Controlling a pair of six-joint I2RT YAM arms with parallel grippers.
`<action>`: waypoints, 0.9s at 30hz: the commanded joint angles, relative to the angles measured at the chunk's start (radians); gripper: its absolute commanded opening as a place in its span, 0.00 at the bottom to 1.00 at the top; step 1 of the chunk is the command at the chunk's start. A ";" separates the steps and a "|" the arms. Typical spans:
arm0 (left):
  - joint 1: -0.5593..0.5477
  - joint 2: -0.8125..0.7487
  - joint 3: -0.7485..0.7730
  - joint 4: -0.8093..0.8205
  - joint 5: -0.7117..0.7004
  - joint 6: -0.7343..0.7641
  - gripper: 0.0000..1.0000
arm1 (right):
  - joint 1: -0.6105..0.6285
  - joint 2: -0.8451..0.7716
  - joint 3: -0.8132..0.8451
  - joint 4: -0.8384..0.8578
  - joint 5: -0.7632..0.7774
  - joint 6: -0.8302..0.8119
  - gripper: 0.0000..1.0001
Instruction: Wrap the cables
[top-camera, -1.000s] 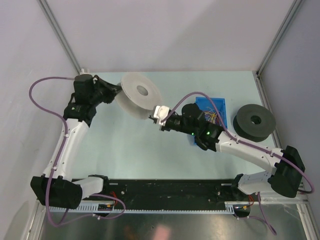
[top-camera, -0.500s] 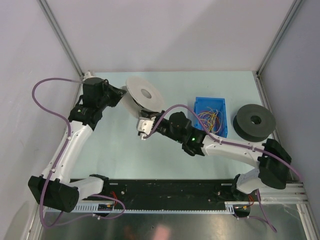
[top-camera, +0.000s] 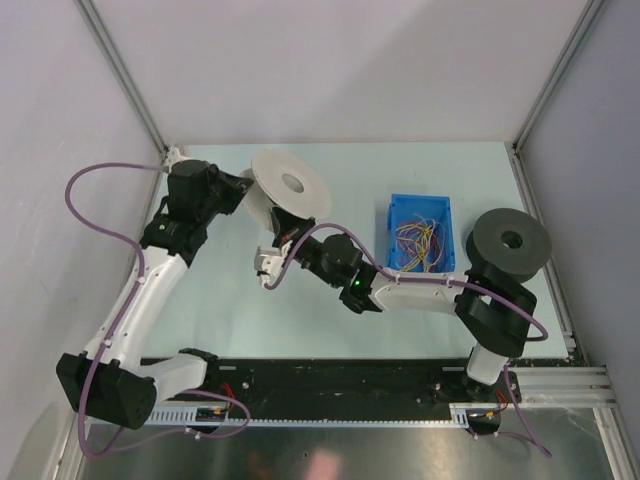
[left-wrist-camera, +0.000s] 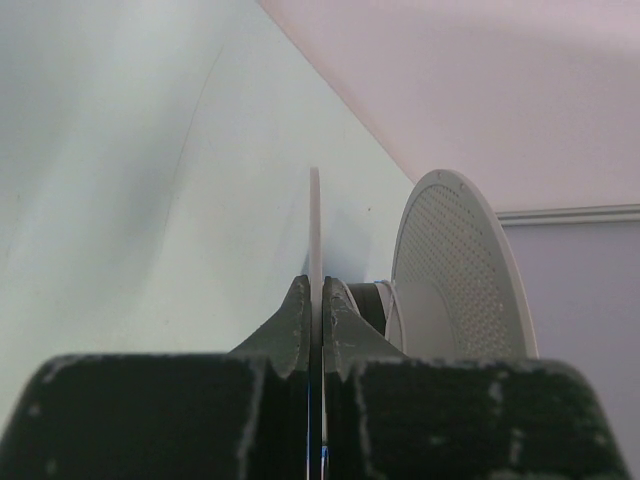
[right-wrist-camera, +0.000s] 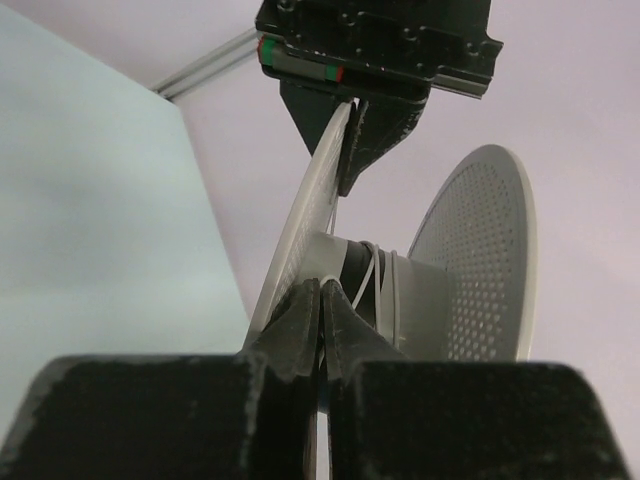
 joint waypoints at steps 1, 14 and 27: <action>-0.042 -0.093 -0.070 0.124 0.074 -0.021 0.00 | -0.019 0.003 0.025 0.201 0.008 -0.093 0.00; -0.056 -0.170 -0.189 0.248 0.154 -0.006 0.00 | -0.056 0.000 -0.027 0.259 -0.037 -0.146 0.00; -0.086 -0.154 -0.192 0.256 0.165 -0.021 0.00 | -0.058 0.003 -0.028 0.271 -0.070 -0.159 0.00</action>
